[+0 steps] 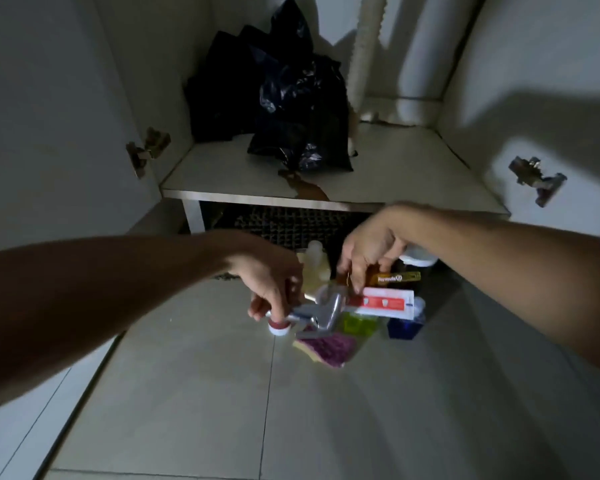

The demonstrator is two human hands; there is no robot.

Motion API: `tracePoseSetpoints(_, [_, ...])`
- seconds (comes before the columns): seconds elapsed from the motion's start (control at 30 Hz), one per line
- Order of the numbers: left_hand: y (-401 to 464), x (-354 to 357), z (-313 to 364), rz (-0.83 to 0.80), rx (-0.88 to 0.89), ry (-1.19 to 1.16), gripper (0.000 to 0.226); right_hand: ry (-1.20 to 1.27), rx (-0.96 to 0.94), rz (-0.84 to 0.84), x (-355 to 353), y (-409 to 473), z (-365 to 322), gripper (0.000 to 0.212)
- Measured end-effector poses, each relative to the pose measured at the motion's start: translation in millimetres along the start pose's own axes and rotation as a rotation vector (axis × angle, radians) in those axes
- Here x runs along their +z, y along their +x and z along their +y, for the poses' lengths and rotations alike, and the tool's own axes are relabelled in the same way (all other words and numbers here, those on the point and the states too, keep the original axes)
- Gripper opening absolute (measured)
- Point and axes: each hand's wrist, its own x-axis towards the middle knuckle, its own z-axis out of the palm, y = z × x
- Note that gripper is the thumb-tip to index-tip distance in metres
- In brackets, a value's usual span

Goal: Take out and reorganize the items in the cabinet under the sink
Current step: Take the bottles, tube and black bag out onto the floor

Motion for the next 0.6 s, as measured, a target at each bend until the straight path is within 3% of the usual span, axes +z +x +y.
tracePoseSetpoints(0.13, [33, 49, -1, 0.0, 0.044, 0.164, 0.021, -0.066, 0.064, 0.018, 44, 24, 29, 0.047])
tracePoseSetpoints(0.3, [69, 89, -22, 0.081, 0.105, 0.399, 0.013, -0.219, 0.018, 0.203, 81, 45, 50, 0.045])
tracePoseSetpoints(0.43, [91, 115, -39, 0.173, 0.153, 0.527, 0.024, -0.375, -0.026, 0.288, 93, 63, 57, 0.039])
tracePoseSetpoints(0.6, [100, 128, -43, 0.233, 0.201, 0.434, 0.052, -0.385, 0.009, 0.319, 100, 88, 64, 0.023])
